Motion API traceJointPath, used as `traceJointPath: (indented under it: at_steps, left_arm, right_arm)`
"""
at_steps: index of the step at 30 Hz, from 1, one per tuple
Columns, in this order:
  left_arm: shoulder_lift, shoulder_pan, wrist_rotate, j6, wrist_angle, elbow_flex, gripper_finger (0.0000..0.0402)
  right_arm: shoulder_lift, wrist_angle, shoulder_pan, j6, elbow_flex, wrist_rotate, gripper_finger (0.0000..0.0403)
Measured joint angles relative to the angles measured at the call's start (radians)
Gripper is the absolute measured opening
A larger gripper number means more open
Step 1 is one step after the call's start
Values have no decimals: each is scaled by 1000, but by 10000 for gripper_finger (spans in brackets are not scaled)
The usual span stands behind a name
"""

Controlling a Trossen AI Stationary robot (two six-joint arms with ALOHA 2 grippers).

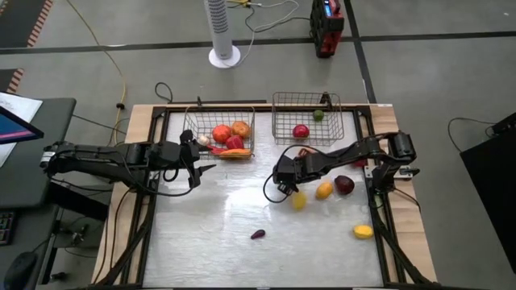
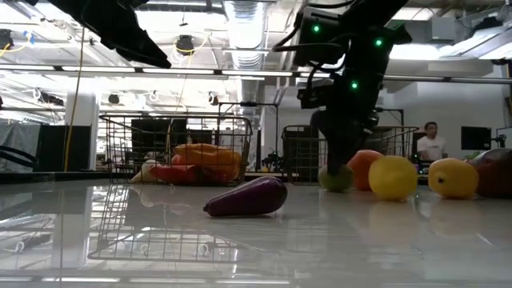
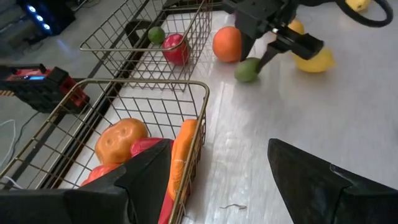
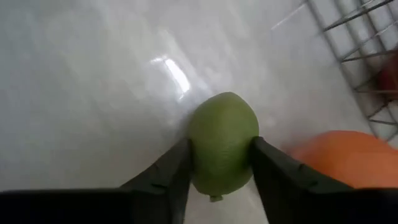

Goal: Sort produce into baskets
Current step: Put the green lime into the right gold wire basket

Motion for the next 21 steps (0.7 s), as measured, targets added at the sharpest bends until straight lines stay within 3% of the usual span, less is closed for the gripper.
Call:
traceJointPath:
  at_steps: [7, 21]
  left_arm:
    - [-48, 0, 0, 2, -55, 13, 256]
    - [-212, 0, 26, -13, -99, 13, 256]
  right_arm:
    - [-6, 9, -2, -24, 7, -1, 134]
    - [-16, 46, 61, -171, 245, -1, 130]
